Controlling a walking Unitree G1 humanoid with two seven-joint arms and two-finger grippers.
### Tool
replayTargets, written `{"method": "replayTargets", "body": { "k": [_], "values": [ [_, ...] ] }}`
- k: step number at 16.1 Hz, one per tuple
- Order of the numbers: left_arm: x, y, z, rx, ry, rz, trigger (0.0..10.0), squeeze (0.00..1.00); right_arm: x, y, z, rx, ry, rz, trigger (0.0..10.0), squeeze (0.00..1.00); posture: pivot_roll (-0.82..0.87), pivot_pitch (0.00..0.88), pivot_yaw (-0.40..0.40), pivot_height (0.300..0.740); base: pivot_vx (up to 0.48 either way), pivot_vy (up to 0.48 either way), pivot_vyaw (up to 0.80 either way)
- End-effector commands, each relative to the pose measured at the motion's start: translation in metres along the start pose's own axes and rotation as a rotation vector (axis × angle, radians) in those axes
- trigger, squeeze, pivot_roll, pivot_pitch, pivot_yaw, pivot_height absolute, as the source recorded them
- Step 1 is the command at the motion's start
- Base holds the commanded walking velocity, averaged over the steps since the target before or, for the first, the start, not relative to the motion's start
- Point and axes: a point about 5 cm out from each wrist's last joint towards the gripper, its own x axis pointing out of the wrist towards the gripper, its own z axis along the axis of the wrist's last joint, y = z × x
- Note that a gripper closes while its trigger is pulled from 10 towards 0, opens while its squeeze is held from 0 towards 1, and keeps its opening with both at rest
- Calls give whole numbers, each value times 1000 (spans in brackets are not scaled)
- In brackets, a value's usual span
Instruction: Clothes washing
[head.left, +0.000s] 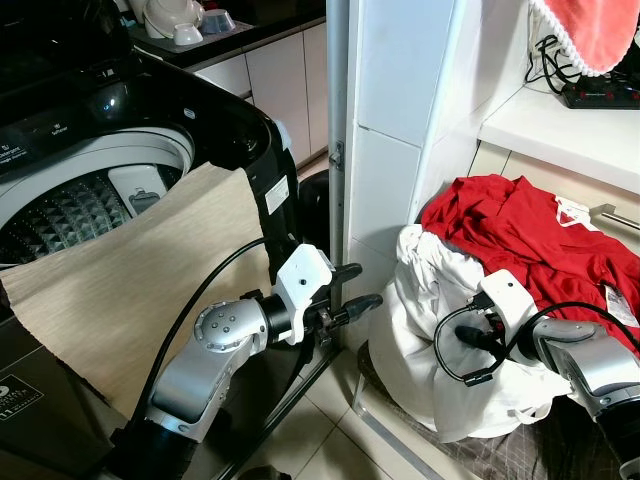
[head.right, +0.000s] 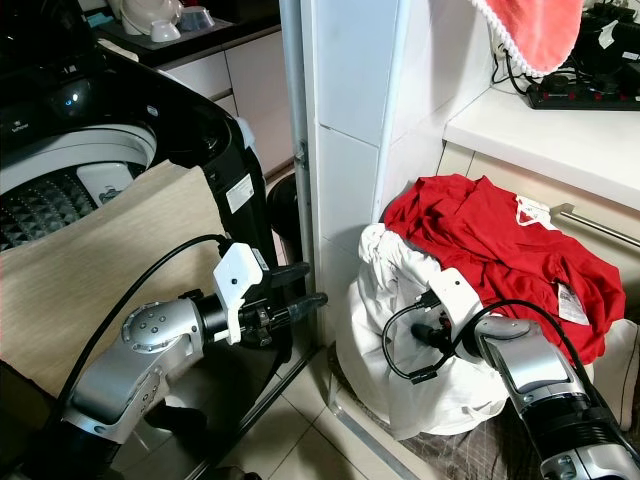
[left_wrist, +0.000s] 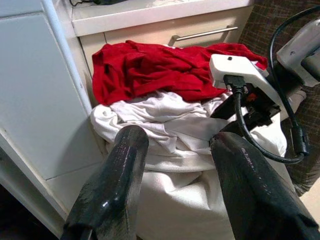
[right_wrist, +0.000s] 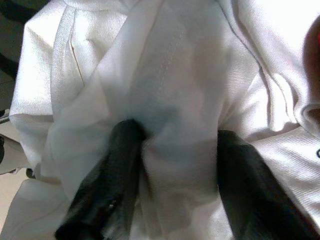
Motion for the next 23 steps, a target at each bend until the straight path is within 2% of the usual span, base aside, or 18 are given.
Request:
{"method": "replayTargets", "body": {
  "k": [1,7,11,15,18,20,22,23],
  "values": [
    [-3,2,0,-5,1,1,10000,0,1,0,4,1,-11,10,0,0,-79,0,60,740,0,0,0],
    [-1,9,4,-2,-5,10,10000,0,-3,-5,11,65,-66,47,0,0,-84,0,58,740,0,0,0],
    [0,11,5,-6,-11,12,10000,0,-6,-3,17,120,-116,120,0,0,-95,0,63,740,0,0,0],
    [2,15,6,-4,-17,28,10000,0,-9,-2,15,136,-121,159,0,0,-97,0,62,740,0,0,0],
    [1,17,7,-24,-21,42,10000,0,-15,-8,21,189,-174,172,0,0,-92,0,55,740,0,0,0],
    [0,19,9,-45,-28,56,10000,0,-29,-15,29,217,-238,189,0,0,-92,0,55,740,0,0,0],
    [2,24,12,-34,-42,90,10000,0,-51,-17,50,248,-371,247,0,0,-95,0,59,740,0,0,0],
    [3,25,14,-36,-48,91,10000,0,-56,-18,56,252,-407,260,0,0,-99,0,63,740,0,0,0]
  ]
}}
